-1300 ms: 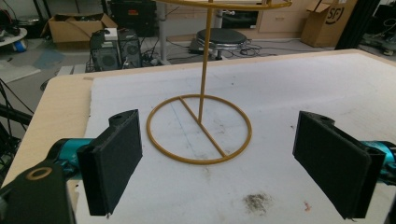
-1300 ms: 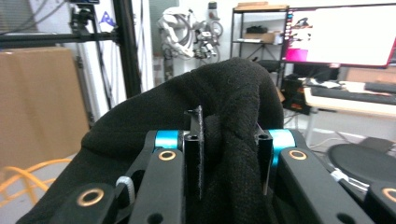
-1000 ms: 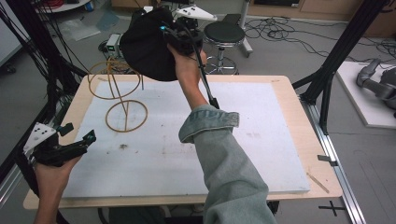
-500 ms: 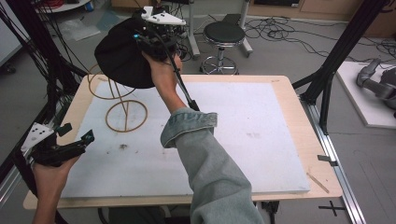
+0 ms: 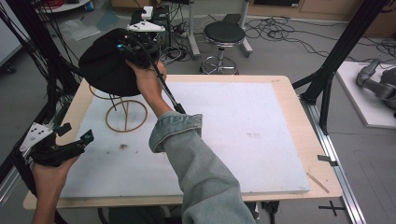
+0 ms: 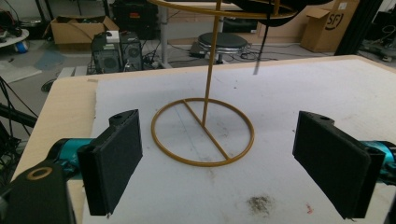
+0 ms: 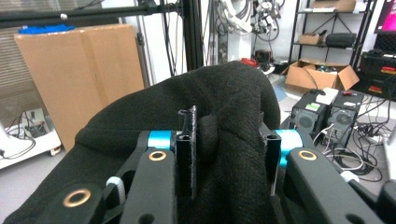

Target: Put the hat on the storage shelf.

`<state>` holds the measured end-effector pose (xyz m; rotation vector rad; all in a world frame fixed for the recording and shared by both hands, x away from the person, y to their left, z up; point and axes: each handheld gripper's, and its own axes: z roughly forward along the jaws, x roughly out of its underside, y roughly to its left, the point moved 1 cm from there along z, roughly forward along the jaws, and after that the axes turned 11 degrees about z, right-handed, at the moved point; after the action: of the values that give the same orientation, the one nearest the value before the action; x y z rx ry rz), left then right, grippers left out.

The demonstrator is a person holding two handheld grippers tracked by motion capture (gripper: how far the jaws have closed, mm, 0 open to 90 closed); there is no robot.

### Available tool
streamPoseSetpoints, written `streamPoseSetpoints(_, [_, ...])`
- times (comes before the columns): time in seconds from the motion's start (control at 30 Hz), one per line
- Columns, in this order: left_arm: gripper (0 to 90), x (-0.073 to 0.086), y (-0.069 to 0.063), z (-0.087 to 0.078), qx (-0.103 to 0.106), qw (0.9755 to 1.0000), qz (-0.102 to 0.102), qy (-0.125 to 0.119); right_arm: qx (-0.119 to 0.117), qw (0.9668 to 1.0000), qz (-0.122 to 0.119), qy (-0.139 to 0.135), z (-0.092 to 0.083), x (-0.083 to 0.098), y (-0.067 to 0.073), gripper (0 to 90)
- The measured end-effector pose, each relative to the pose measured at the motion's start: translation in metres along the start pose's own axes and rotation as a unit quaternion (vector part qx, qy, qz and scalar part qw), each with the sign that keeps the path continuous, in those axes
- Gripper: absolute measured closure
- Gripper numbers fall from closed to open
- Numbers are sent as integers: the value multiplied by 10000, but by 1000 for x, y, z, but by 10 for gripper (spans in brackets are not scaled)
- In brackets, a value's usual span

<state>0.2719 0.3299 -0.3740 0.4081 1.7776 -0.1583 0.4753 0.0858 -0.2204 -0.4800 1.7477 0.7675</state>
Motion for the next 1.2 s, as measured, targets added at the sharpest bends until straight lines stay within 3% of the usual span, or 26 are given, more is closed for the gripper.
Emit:
streamPoseSetpoints(0.43, [160,0,0,0,4,10000,-4,-10,-89,9994,-7,341,21,20,9,648])
streamPoseSetpoints(0.73, [160,0,0,1,21,10000,18,2,-110,9987,48,486,28,27,11,633])
streamPoseSetpoints(0.83, [160,0,0,1,20,10000,19,-2,-144,9987,43,480,28,27,11,591])
streamPoseSetpoints(1.2, [160,0,-1,1,23,10000,17,-5,-388,9966,346,638,30,30,9,488])
